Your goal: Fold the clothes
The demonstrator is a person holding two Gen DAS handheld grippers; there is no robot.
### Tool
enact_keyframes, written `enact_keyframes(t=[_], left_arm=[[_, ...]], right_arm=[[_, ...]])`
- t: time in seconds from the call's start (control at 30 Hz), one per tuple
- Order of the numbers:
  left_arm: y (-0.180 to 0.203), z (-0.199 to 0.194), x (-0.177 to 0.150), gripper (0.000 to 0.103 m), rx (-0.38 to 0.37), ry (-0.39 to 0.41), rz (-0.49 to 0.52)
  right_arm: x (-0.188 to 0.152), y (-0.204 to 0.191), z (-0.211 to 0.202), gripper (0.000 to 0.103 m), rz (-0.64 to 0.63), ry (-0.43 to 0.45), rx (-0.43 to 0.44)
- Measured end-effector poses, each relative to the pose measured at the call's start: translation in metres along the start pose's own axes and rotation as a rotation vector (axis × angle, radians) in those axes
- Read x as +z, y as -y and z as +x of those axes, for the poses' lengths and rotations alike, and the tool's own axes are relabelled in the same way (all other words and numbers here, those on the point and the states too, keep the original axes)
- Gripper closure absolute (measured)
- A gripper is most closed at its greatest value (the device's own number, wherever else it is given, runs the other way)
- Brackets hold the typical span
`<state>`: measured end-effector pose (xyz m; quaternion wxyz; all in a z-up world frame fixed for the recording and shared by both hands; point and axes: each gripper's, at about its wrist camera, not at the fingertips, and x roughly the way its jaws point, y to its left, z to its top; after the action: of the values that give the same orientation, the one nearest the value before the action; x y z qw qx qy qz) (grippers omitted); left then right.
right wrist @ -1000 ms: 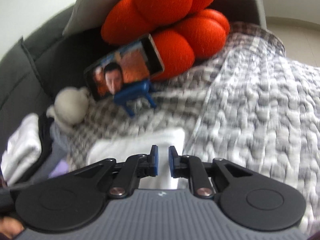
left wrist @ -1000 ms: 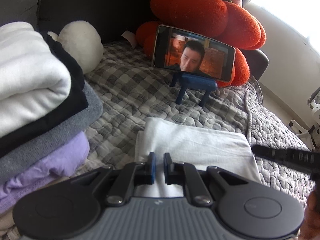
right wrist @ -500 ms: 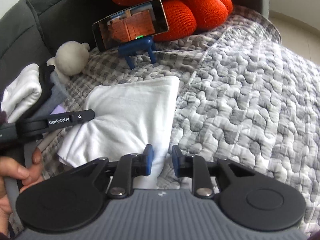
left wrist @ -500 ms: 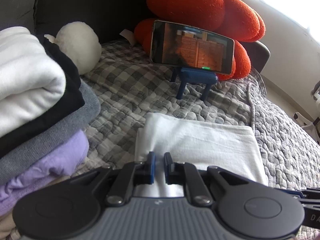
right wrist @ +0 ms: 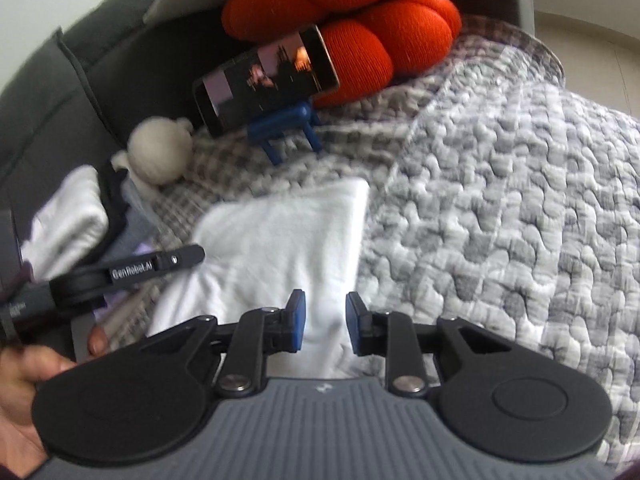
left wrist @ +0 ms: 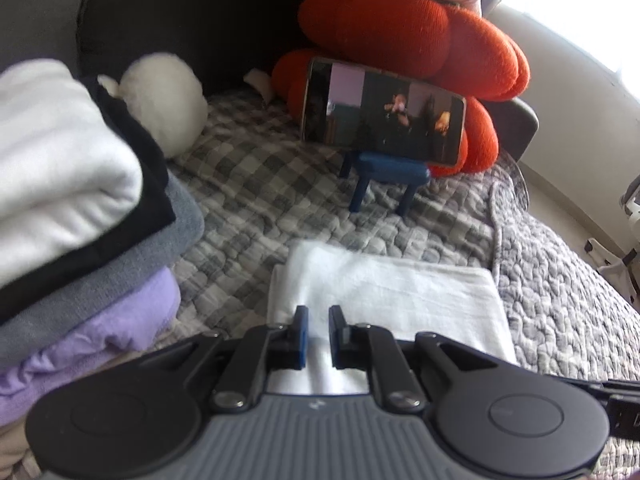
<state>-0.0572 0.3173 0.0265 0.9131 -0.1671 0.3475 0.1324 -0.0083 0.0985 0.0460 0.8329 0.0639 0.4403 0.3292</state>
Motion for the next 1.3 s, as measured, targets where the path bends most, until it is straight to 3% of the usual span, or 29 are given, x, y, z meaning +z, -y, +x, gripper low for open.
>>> enact_keyframes(t=[0.37,0.5,0.67,0.8,0.9,0.97,1.07,1.23,1.3], left_arm=[[0.031,-0.020,-0.008,0.092,0.053,-0.008,-0.016],[0.030,-0.002,-0.018,0.092,0.132,-0.099,-0.041],[0.030,0.004,-0.023,0.092,0.143,-0.103,-0.049],[0.026,0.002,-0.025,0.092,0.124,-0.103,-0.059],[0.020,0.002,-0.025,0.092,0.097,-0.105,-0.083],[0.017,0.002,-0.025,0.092,0.081,-0.104,-0.091],[0.013,0.002,-0.025,0.092,0.060,-0.104,-0.102],[0.006,0.003,-0.025,0.092,0.031,-0.110,-0.130],[0.004,0.003,-0.025,0.092,0.023,-0.112,-0.136]], right_arm=[[0.008,0.006,-0.011,0.078,0.053,0.068,0.044],[0.008,0.014,-0.004,0.078,0.099,0.033,0.045],[0.006,0.014,0.002,0.078,0.101,0.000,0.079],[0.000,0.010,0.014,0.078,0.095,-0.066,0.108],[-0.004,0.007,0.025,0.089,0.080,-0.110,0.078],[-0.003,0.011,0.022,0.089,0.109,-0.098,0.085],[0.001,0.020,0.013,0.076,0.144,-0.040,0.075],[0.003,0.041,0.018,0.076,0.237,-0.047,0.061],[0.003,0.046,0.021,0.075,0.268,-0.038,0.103]])
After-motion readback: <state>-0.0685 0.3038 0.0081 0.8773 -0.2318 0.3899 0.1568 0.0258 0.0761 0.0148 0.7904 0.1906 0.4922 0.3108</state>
